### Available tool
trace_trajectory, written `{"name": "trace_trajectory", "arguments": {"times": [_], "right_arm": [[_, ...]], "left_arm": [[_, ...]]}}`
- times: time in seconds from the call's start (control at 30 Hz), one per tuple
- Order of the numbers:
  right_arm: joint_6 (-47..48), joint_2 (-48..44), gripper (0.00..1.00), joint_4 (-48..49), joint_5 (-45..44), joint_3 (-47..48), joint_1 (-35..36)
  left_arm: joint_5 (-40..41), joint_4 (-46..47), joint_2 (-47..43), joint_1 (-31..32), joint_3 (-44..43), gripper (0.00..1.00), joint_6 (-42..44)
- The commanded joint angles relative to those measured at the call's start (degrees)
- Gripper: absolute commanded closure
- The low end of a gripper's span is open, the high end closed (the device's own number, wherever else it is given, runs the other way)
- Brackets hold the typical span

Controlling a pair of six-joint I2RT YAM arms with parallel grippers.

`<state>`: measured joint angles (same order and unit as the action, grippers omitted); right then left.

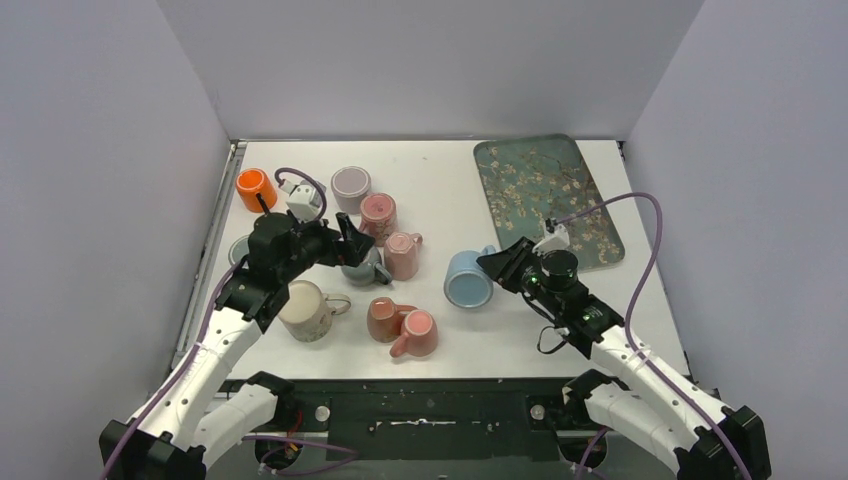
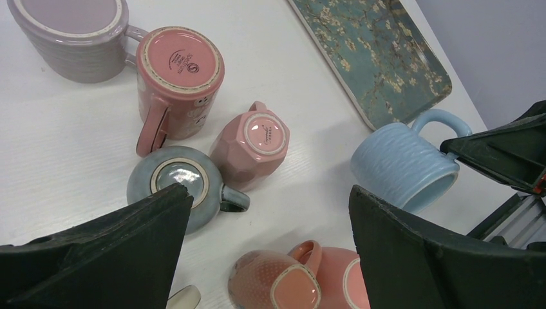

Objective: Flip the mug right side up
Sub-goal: Turn over the cup at the center of the board.

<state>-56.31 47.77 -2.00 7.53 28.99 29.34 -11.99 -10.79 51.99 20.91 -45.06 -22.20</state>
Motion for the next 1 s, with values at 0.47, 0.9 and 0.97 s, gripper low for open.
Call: {"name": "trace_trajectory", "arguments": {"times": [0.47, 0.9, 0.97], "right_arm": [[30.91, -2.67, 1.0, 35.61, 1.91, -2.97, 7.54], [47.63, 1.55, 1.0, 53.97, -5.88, -6.2, 9.06], [47.7, 4.07, 1.0, 54.71, -6.1, -5.1, 9.12]], "left_arm": [[-15.29, 3.22, 7.32, 0.01, -9.2, 0.16, -8.92], [-23.31, 8.77, 15.42, 0.01, -14.2, 0.25, -13.95], [-23.11, 13.43, 15.65, -0.03, -12.87, 0.26, -15.5]]}}
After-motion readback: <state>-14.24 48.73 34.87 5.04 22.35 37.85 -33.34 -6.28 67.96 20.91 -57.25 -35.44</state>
